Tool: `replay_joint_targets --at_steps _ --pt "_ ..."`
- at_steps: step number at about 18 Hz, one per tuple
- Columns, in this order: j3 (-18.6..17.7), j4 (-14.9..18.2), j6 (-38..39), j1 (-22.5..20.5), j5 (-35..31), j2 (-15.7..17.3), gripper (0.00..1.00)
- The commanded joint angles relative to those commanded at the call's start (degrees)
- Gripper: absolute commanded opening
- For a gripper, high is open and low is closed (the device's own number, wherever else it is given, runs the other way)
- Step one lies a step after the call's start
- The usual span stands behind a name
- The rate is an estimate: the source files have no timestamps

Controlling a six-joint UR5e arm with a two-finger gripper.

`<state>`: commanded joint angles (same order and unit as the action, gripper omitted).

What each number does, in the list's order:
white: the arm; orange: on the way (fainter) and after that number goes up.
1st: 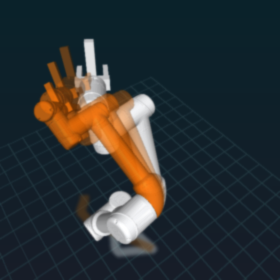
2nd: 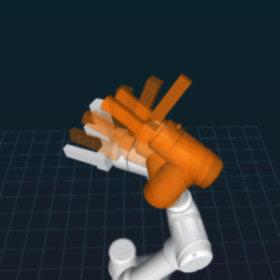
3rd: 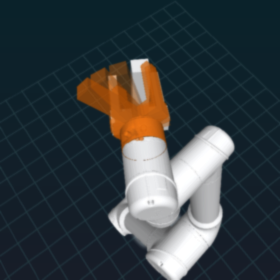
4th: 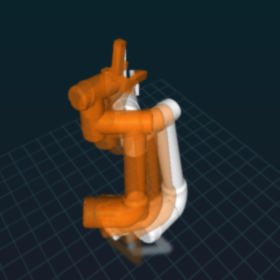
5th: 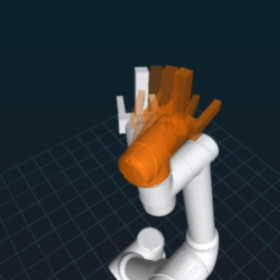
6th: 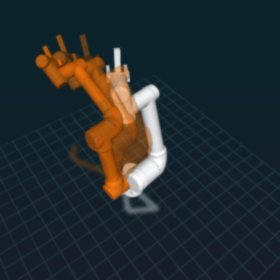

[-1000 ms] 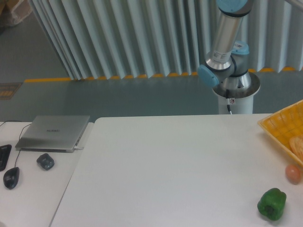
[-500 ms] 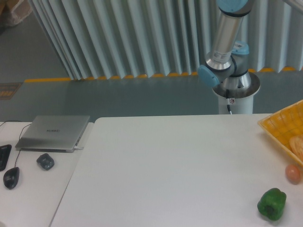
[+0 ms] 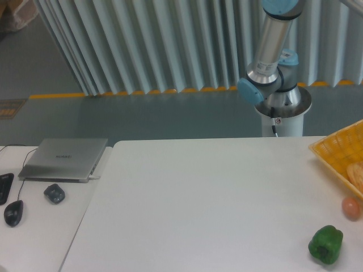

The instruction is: Place the red pepper on the table

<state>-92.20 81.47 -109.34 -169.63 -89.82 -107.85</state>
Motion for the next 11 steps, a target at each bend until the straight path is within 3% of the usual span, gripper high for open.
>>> replay_joint_targets --at_steps 1,3,4,8,9,10,11 --pt "-0.5 -0.2 0.0 0.1 0.0 0.1 0.43" --pt "-0.6 -0.1 0.0 0.0 0.0 0.2 0.40" --pt "-0.6 -0.1 0.0 0.1 -0.1 0.2 0.32" --pt "-0.8 -0.2 0.1 0.2 -0.1 0.2 0.41" --pt "-1.0 -0.3 0.1 0.2 0.0 0.2 0.50" --pt "-1.1 -0.3 0.3 0.0 0.2 0.2 1.00" --pt "-1.2 -0.5 0.7 0.1 0.2 0.2 1.00"
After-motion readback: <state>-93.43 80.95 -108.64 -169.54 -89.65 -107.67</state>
